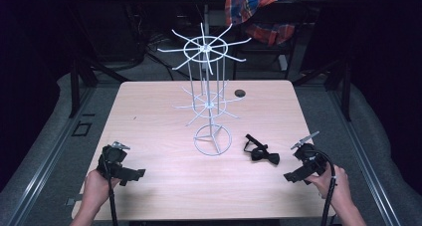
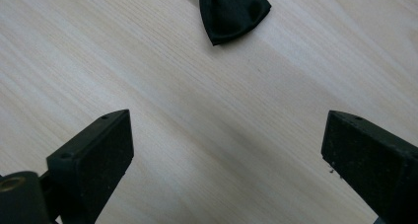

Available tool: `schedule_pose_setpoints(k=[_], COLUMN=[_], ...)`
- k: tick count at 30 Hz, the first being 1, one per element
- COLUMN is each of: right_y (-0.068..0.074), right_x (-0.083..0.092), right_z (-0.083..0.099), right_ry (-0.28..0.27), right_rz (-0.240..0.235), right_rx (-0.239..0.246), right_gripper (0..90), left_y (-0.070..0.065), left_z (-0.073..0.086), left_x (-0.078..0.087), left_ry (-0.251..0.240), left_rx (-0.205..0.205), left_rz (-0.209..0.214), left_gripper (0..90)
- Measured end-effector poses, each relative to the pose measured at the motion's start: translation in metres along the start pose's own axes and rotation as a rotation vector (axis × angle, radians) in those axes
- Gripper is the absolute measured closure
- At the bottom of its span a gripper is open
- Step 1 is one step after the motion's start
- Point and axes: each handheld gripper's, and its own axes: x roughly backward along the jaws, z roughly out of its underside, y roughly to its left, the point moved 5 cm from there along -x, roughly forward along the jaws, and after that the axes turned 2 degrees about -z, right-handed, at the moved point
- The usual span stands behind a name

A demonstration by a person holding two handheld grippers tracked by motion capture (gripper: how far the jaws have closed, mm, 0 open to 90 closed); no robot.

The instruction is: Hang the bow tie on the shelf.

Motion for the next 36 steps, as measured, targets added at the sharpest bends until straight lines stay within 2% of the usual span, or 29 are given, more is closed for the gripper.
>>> schedule_pose_setpoints(k=[4, 15, 18, 19, 27, 33, 34, 36], right_y=[0.002, 0.003, 0.005, 0.004, 0.008, 0.011, 0.014, 0.016], right_x=[0.001, 0.003, 0.003, 0.004, 0.003, 0.002, 0.001, 0.000], right_z=[-0.002, -0.006, -0.012, -0.013, -0.023, -0.037, -0.044, -0.049], right_ry=[-0.019, -0.012, -0.028, -0.017, -0.047, -0.061, -0.082, -0.074], right_rz=[0.001, 0.026, 0.019, 0.028, 0.020, 0.045, 0.048, 0.057], right_rx=[0.006, 0.009, -0.007, 0.011, 0.005, 0.037, 0.048, 0.073], right_gripper=[5.1, 3.1, 2.2, 2.2, 1.2, 1.6, 3.0, 3.6], left_y=[0.000, 0.001, 0.002, 0.002, 0.001, 0.005, 0.004, 0.003], left_z=[0.000, 0.002, 0.003, 0.003, 0.003, 0.005, 0.005, 0.005], left_x=[0.000, 0.001, 0.002, 0.002, -0.001, 0.001, 0.001, -0.001], left_ry=[-0.002, -0.003, -0.005, -0.006, 0.008, 0.006, 0.007, 0.011], left_rx=[0.002, 0.001, 0.004, 0.004, -0.003, 0.008, 0.011, 0.006], left_rz=[0.000, 0.004, 0.001, 0.001, -0.001, -0.005, -0.006, -0.006], left_gripper=[0.0, 0.0, 0.0, 0.0, 0.0, 0.0, 0.0, 0.0])
